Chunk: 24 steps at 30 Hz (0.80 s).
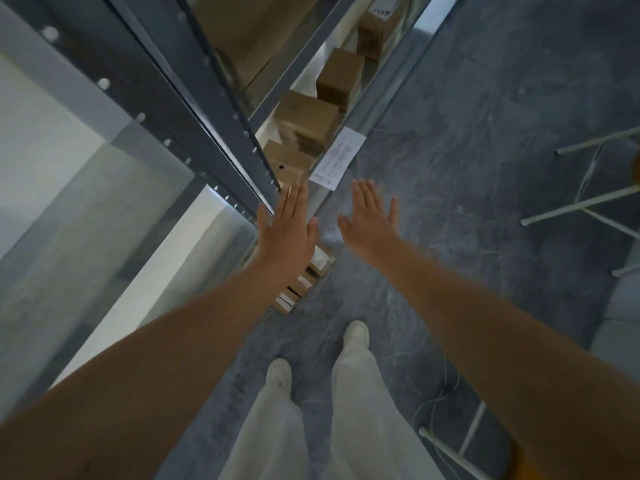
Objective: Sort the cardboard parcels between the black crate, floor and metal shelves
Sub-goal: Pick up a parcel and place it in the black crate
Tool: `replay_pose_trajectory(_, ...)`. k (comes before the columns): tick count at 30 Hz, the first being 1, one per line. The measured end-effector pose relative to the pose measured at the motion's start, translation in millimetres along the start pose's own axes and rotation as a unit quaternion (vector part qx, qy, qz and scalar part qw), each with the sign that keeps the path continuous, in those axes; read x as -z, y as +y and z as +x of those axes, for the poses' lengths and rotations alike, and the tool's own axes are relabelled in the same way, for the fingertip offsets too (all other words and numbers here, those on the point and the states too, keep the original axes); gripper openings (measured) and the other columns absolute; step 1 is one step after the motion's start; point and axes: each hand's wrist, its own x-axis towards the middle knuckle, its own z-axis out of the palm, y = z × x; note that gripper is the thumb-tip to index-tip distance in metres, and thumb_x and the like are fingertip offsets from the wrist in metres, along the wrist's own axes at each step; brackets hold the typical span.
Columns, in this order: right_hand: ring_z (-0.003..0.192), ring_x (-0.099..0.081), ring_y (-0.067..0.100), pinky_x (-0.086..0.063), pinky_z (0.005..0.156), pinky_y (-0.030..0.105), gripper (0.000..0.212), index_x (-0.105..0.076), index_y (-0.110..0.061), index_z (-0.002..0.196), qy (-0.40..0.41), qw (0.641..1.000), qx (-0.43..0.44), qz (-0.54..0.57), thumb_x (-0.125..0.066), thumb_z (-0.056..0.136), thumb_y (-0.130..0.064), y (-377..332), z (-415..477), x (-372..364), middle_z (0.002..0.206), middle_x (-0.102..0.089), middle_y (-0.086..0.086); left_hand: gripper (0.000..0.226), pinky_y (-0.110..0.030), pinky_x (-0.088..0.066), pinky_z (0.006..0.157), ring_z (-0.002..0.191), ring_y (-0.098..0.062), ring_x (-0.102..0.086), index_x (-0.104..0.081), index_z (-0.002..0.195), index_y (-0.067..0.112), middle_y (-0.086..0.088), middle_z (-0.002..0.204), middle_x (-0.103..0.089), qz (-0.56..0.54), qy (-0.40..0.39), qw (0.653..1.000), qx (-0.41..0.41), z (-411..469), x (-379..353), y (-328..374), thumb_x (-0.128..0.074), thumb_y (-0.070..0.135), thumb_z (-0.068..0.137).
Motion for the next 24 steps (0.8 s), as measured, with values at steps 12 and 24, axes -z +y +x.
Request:
replay_pose_trajectory(12, 0.15, 0.013, 0.014, 0.008, 0.12, 0.052, 0.065, 0.006, -0.014, 0.156, -0.08, 0.997, 0.008, -0.012, -0.025, 0.104, -0.038, 81.4, 101.1, -145.3, 0.165, 0.008, 0.001, 0.059, -0.052, -0.004, 0.121, 0.151, -0.014, 0.001, -0.005, 0.156, 0.017, 0.001, 0.164, -0.005, 0.003, -0.067, 0.995, 0.078, 78.2, -153.0, -39.6, -0.022, 0.038, 0.104)
replay_pose_trajectory(24, 0.151, -0.01, 0.023, -0.012, 0.122, 0.044, 0.066, -0.003, -0.011, 0.157, -0.184, 0.962, -0.142, 0.142, -0.035, 0.104, -0.035, 150.1, 194.1, -362.8, 0.165, -0.003, 0.005, 0.048, -0.047, -0.03, 0.115, 0.14, -0.027, -0.035, -0.032, 0.147, 0.01, -0.011, 0.151, -0.038, -0.036, -0.175, 0.98, 0.09, 172.3, -380.3, -130.3, -0.042, 0.021, 0.101)
